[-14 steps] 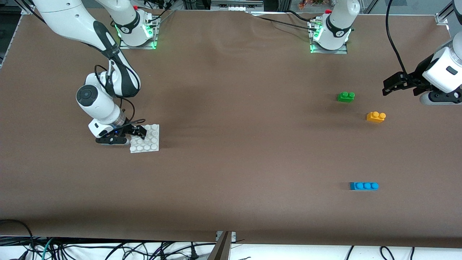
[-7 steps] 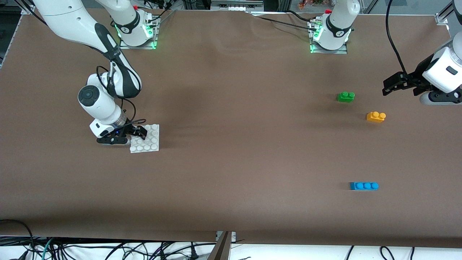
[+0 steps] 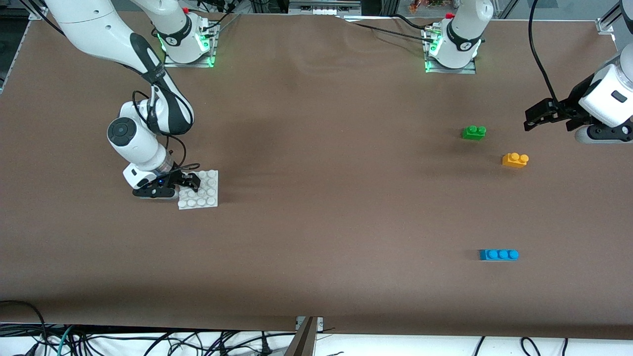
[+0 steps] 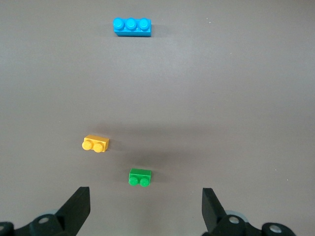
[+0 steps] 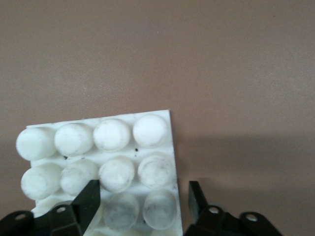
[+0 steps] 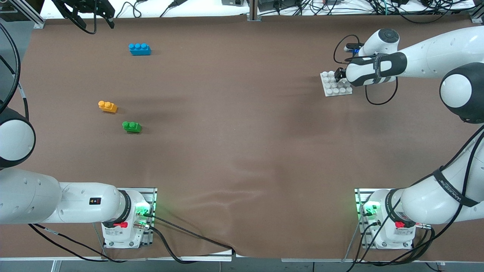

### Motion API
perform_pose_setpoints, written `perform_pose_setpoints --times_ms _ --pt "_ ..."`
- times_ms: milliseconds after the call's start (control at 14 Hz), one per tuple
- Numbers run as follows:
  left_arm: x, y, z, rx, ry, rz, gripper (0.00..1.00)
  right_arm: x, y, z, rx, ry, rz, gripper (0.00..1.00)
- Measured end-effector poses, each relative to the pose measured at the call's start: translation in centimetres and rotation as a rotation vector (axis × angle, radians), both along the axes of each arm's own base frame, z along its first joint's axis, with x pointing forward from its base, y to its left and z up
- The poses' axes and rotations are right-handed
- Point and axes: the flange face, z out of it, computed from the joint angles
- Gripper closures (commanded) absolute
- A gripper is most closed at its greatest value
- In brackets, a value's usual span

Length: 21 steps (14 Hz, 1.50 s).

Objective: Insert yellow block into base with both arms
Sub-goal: 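Close the right gripper on the white base plate's edge, then slide the white base plate with the right gripper toward the table's middle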

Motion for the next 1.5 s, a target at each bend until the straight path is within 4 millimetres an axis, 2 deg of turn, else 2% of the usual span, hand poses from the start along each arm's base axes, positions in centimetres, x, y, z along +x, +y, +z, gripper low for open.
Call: perform_pose_setpoints --times_ms 499,784,1496 --pt "0.0 0.0 0.0 0.0 0.0 0.0 0.0 0.0 0.2 0.0 0.004 -0.003 -0.007 0.24" --pt "0.0 0.0 0.0 0.0 0.0 0.0 0.0 -0.2 1.6 0.1 0.02 -0.004 -0.025 0.28" --pt "0.0 0.0 0.0 0.0 0.0 0.0 0.0 -0.3 1.6 0.0 0.022 -0.009 -0.034 0.28"
